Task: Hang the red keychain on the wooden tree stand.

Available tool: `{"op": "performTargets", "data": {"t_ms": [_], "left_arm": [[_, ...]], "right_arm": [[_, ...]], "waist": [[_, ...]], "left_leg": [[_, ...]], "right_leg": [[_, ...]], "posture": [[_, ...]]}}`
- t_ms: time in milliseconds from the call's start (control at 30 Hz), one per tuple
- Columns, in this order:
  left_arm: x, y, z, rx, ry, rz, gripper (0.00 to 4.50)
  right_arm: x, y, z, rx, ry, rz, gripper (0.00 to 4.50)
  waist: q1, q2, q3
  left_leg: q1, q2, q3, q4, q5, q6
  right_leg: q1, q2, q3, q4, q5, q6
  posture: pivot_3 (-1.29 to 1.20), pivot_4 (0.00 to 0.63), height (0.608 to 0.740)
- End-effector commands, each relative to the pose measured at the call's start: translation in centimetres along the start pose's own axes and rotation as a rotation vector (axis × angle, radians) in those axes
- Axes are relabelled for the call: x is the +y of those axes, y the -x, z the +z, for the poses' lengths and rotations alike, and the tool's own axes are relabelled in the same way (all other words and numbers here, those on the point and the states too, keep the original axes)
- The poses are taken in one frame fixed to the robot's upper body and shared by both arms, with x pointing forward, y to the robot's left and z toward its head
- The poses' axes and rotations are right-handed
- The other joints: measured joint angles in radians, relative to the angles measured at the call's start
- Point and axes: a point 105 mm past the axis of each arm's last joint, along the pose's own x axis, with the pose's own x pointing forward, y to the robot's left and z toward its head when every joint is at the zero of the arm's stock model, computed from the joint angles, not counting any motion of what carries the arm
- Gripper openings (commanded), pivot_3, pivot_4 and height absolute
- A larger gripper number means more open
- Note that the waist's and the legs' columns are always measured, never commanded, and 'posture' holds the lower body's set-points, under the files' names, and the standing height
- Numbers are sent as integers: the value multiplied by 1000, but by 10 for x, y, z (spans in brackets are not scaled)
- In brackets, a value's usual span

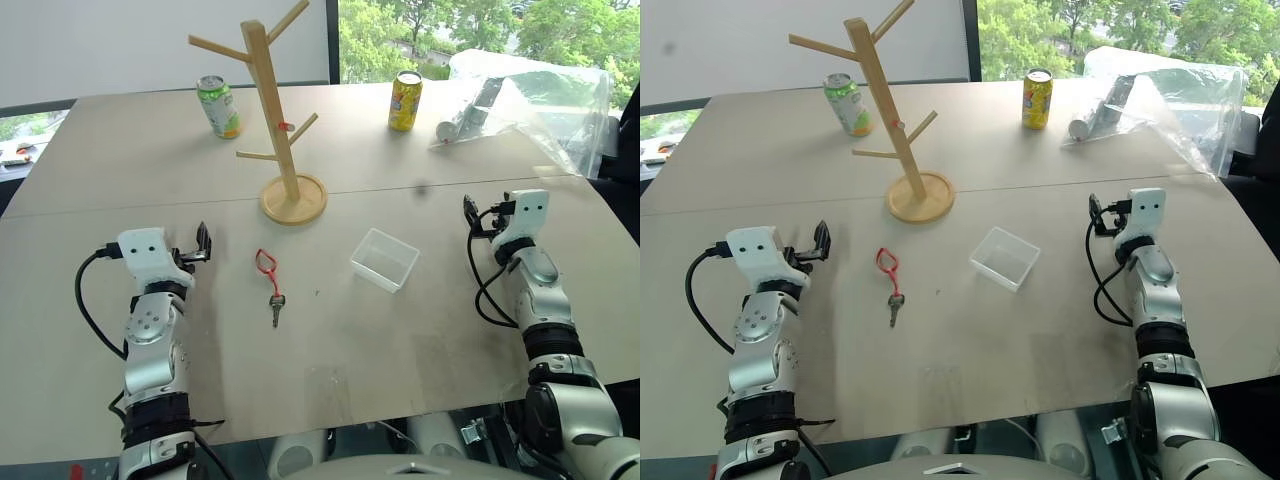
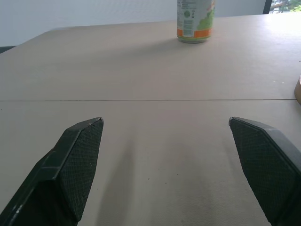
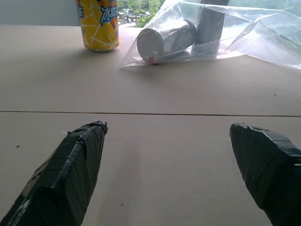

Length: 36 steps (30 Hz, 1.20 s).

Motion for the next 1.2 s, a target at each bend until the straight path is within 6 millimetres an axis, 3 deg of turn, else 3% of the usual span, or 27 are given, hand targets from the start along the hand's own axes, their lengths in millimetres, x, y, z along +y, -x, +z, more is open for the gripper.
{"op": "performTargets", "data": {"t_ms": [33, 233, 367, 467, 533, 633, 700, 833, 1200], "left_arm": [[1, 0, 15, -58, -1, -3, 4428], [-7, 1, 28, -121, 54, -55, 4428], [-39, 17, 50, -200, 89, -278, 4428], [-86, 59, 62, -200, 166, -613, 4428], [-105, 87, 63, -180, 177, -780, 4428], [-121, 129, 60, -204, 113, -981, 4428], [-128, 153, 48, -170, 86, -1086, 4428], [-138, 194, 25, -130, 11, -1250, 4428], [-144, 191, 17, -168, -2, -1196, 4428]], "right_arm": [[-2, -1, 16, -65, 8, -3, 4500], [-2, -2, 17, -65, 10, 5, 4500], [7, -6, 31, -61, -6, 137, 4500], [29, -6, 55, -11, 7, 395, 4500], [41, -4, 70, 36, 38, 525, 4500], [54, 1, 86, 119, 75, 666, 4500], [63, 7, 93, 187, 103, 759, 4500], [86, 23, 92, 370, 246, 914, 4500], [125, 40, 81, 551, 330, 1025, 4500]], "waist": [[0, 0, 0], [0, 0, 0], [-1, 0, 0], [-3, 3, 2], [-4, 5, 3], [-4, 5, 3], [-4, 6, 3], [1, 6, 3], [1, 6, 3]], "left_leg": [[0, 0, 0, 0, 0, 0], [0, 0, 0, 0, 0, 0], [0, 0, 0, 0, 0, 0], [0, 0, 1, 0, 0, 0], [-1, 0, 1, -1, 0, 1], [0, 0, 0, -2, 0, 0], [0, 1, 1, -4, -1, 0], [-3, 0, 2, -7, 0, 0], [-16, 1, 2, -2, 0, 0]], "right_leg": [[0, 0, 0, 0, 0, 0], [0, 0, 0, 0, 0, 0], [0, -1, 0, 0, 0, 0], [0, -2, 1, -1, 0, -1], [0, -4, 1, -2, -2, -4], [-1, -3, 1, -1, -3, -5], [-2, -3, 1, -2, -4, -6], [-7, -6, 0, -3, -4, -8], [-15, -8, -8, -3, -4, -7]], "posture": [[0, 150, 740], [0, 150, 740], [0, 150, 740], [0, 150, 740], [0, 150, 740], [0, 150, 740], [0, 150, 740], [0, 150, 740], [0, 150, 740]]}}
